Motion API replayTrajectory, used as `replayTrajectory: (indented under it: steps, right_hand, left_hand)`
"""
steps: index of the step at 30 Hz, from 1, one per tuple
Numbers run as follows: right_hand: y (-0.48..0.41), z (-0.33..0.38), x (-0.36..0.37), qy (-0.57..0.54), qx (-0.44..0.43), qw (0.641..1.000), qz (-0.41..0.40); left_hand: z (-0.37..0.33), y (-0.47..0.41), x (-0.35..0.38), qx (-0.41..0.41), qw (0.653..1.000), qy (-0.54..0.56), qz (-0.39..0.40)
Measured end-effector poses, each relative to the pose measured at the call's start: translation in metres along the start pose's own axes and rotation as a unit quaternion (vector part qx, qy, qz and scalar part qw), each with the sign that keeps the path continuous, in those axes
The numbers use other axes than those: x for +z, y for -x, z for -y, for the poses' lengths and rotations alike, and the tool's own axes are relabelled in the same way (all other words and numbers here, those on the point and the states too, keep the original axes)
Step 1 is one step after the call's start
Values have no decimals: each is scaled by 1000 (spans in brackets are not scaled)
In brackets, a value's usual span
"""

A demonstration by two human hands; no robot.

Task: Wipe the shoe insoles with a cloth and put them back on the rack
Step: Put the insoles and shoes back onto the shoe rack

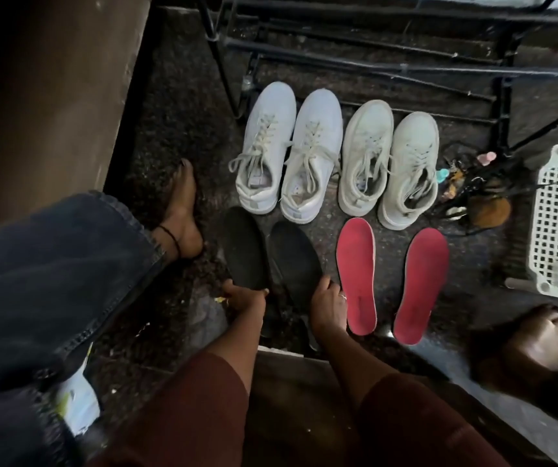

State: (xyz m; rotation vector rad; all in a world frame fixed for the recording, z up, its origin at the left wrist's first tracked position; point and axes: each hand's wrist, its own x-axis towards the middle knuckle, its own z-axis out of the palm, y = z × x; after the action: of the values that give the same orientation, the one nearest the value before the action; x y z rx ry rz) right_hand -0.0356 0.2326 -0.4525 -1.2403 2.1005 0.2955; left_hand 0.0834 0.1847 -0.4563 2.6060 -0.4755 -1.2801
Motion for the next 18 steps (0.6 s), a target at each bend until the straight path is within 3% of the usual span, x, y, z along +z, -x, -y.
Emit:
replayTrajectory:
  steps: [6, 12, 18]
  right_hand:
    - [10, 1, -12, -76, -25, 997, 18]
    - [31, -7, -52, -144, -78, 986, -30]
    - [47, -21, -101, -227, -85, 961, -132]
  left_hand:
    - [-2, 4, -1, 8, 999, 2, 50]
    - [-12, 47, -20, 62, 998, -22, 19]
    - [-34, 110, -39, 213, 977, 19, -13]
